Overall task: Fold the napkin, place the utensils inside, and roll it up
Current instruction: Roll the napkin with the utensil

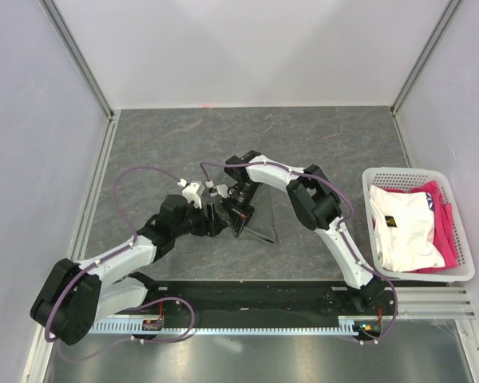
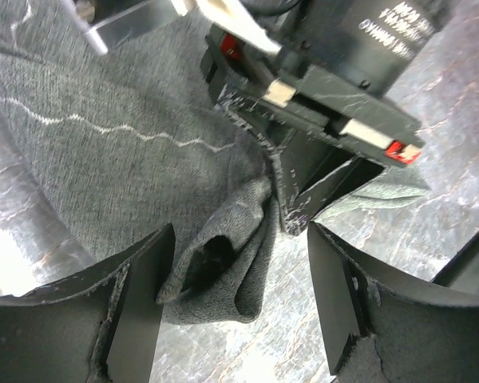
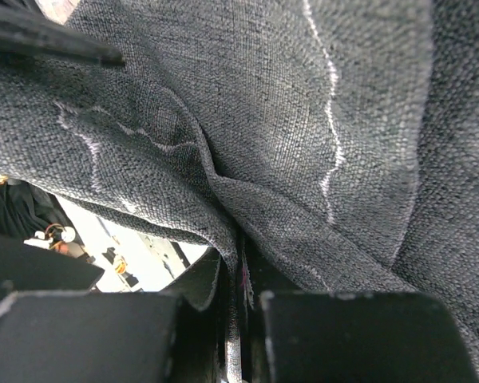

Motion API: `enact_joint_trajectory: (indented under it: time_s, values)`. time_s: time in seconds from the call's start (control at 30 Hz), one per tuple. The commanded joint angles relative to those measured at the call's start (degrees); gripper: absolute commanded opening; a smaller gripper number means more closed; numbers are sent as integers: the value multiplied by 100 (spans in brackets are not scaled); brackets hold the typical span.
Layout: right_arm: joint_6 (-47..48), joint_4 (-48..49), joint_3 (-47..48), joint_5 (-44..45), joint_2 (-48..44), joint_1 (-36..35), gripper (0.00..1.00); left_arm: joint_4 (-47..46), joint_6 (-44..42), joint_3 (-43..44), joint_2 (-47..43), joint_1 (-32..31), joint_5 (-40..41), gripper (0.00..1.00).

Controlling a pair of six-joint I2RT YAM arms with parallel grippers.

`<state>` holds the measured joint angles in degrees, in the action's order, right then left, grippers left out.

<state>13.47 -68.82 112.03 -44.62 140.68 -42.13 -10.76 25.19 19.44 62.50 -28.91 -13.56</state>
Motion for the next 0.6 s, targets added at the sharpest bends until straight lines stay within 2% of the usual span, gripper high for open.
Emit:
enact_joint_trajectory:
  time_s: [0.0,0.37,0.47,0.57]
  values:
    - [138,105,153,77,196,82,0,583,-146,393,148,-124,520,73]
    - [94,88,258,-47,442,188,0,654,-102,385,175,-414,486,72]
    - [94,88,258,-64,478,214,0,725,-76,411,192,-432,556,69]
    - [85,88,276,-73,504,223,0,830,-49,464,263,-440,696,60]
